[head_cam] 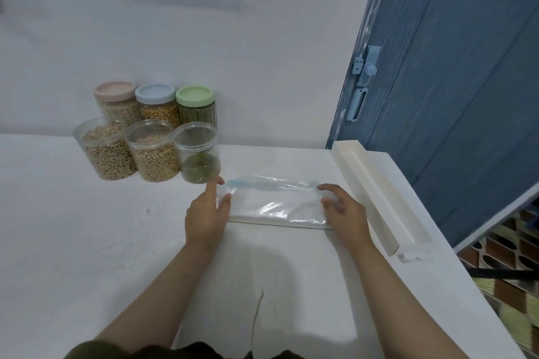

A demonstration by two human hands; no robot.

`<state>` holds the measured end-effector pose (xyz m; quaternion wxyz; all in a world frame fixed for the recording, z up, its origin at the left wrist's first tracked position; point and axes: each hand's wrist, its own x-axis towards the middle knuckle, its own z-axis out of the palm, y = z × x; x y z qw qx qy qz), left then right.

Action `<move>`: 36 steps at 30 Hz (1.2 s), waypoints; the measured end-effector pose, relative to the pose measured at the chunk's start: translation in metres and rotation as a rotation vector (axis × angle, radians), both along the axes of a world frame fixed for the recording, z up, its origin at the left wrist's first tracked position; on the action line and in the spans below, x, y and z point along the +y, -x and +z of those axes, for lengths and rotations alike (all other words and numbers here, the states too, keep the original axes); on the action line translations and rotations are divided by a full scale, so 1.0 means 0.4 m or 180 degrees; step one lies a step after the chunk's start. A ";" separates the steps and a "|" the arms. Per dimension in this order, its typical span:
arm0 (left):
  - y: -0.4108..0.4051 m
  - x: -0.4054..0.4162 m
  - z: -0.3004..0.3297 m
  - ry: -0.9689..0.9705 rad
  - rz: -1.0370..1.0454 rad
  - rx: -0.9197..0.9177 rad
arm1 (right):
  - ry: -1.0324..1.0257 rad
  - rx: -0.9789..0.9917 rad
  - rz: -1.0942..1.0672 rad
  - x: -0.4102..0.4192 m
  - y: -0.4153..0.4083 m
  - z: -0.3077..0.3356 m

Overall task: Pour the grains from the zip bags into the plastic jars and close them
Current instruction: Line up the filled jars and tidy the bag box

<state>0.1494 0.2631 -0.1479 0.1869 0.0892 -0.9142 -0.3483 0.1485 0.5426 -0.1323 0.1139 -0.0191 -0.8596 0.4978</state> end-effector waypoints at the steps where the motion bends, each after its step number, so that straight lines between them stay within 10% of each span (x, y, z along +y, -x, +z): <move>1: -0.005 0.001 -0.003 0.0083 0.0000 0.0047 | -0.0076 -0.0117 -0.0028 -0.004 0.004 -0.006; 11: -0.012 0.069 -0.032 0.1508 -0.0072 0.0572 | -0.0495 -0.0874 -0.0149 -0.001 0.044 0.010; 16: 0.003 0.093 0.002 0.1989 -0.0507 -0.0169 | -0.0513 -0.0979 -0.0133 0.010 0.058 0.013; 23: 0.029 0.080 -0.013 0.1832 -0.0718 -0.0930 | -0.0577 -0.0716 -0.0473 0.006 0.054 -0.002; 29: 0.029 0.090 -0.016 0.1871 -0.0699 -0.1034 | -0.2283 -0.0008 -0.0656 -0.033 0.024 -0.033; 36: 0.030 0.089 -0.031 0.1601 -0.0673 -0.0955 | -0.2727 -0.1021 -0.0011 -0.055 0.026 0.029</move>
